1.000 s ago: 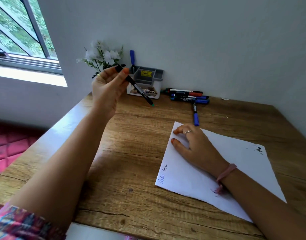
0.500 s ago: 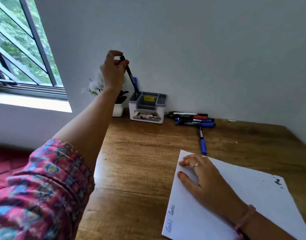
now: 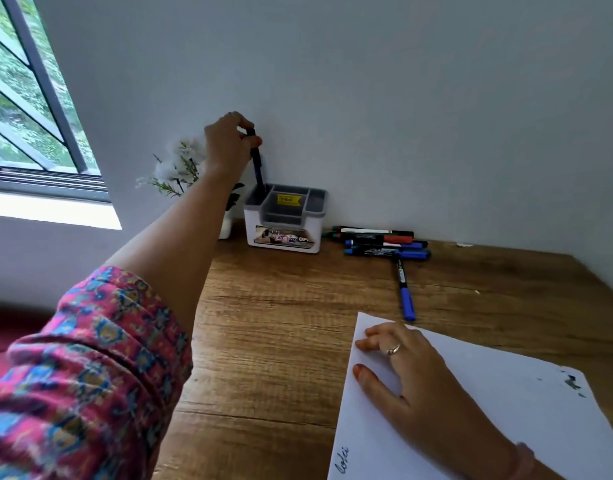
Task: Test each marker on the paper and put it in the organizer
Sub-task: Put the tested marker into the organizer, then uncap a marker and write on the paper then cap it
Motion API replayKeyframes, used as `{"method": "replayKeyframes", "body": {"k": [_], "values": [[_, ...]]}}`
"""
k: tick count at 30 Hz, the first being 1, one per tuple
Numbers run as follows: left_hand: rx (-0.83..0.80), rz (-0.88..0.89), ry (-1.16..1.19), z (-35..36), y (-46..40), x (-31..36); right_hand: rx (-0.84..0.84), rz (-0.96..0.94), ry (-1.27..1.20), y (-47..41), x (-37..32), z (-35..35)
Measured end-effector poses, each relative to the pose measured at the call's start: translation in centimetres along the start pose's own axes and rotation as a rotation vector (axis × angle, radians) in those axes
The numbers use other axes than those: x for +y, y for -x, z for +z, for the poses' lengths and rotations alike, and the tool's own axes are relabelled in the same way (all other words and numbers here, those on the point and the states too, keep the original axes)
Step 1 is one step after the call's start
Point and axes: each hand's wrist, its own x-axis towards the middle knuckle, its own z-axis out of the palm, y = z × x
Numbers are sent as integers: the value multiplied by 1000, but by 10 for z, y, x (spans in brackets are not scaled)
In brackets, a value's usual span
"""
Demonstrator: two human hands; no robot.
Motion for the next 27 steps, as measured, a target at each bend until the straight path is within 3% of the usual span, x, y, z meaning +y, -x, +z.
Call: {"method": "replayKeyframes", "body": {"k": [5, 10, 16, 20, 27], "values": [[-160, -13, -238, 10, -1, -6, 2, 5, -19, 0, 1, 0], [-197, 58, -435, 12, 1, -5, 11, -16, -29, 0, 2, 1], [-237, 35, -462, 10, 5, -1, 2, -19, -16, -1, 2, -1], [-235, -60, -347, 9, 5, 7, 1, -17, -15, -1, 2, -1], [-177, 269, -471, 25, 27, 37, 3, -20, -23, -1, 1, -2]]}}
